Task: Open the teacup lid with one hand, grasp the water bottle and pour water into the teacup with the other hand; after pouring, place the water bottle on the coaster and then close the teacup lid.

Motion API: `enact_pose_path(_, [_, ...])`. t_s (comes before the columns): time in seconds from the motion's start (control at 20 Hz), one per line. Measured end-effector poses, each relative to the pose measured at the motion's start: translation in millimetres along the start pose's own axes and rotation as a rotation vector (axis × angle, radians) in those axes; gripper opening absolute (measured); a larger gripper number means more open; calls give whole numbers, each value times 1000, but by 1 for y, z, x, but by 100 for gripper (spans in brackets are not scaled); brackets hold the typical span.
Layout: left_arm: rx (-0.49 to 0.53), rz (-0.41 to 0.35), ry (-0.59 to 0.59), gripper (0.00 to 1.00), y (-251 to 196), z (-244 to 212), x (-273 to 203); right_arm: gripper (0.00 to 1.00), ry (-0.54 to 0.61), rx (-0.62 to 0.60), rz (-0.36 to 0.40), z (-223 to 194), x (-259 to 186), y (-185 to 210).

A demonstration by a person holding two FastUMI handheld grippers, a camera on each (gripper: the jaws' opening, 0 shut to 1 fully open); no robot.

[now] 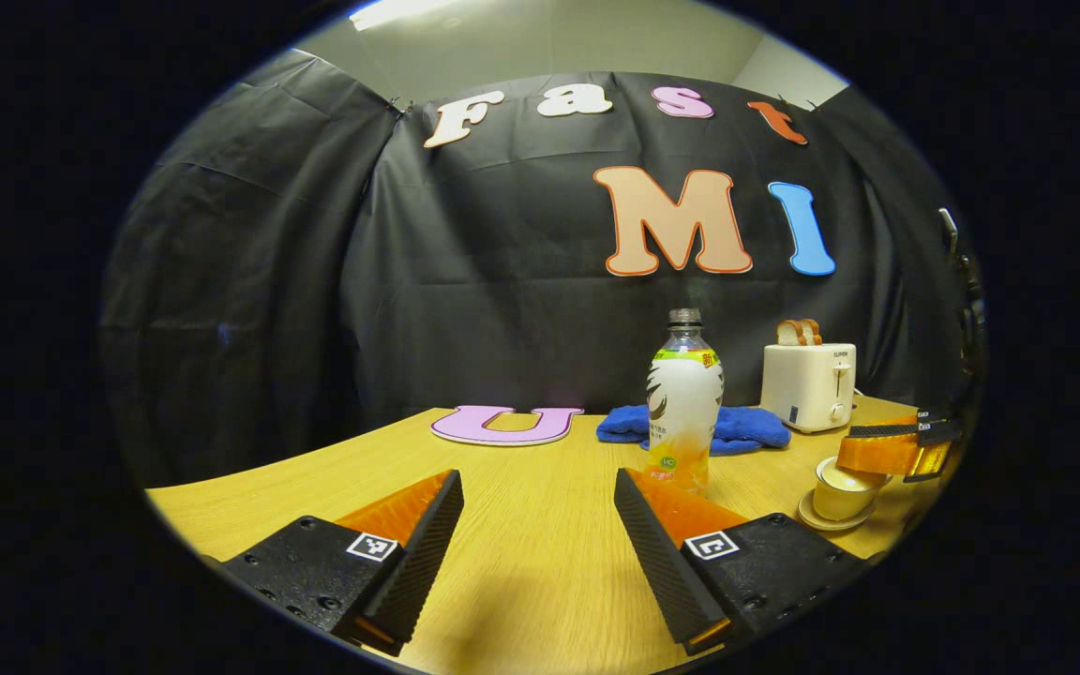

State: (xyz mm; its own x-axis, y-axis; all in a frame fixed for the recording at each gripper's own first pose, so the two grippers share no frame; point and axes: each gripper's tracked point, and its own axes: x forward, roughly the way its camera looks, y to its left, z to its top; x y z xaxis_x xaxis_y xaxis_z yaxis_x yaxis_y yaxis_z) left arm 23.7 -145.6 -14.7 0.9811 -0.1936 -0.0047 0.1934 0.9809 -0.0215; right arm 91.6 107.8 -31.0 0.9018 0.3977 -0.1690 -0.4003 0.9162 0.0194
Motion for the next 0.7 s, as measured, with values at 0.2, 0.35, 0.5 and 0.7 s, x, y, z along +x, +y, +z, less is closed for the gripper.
enact_pose_path(0.2, [1, -4, 0, 95, 0, 1, -1, 32, 8, 7, 5, 0, 0, 1])
enact_pose_path(0.35, [0, -4, 0, 95, 0, 1, -1, 36, 8, 9, 17, -1, 1, 3])
enact_pose_path(0.5, [0, -5, 0, 95, -1, 1, -1, 77, 11, 1, 17, -2, -1, 5])
enact_pose_path(0.7, [0, -5, 0, 95, 0, 1, -1, 88, -7, -2, 10, 0, -5, 5])
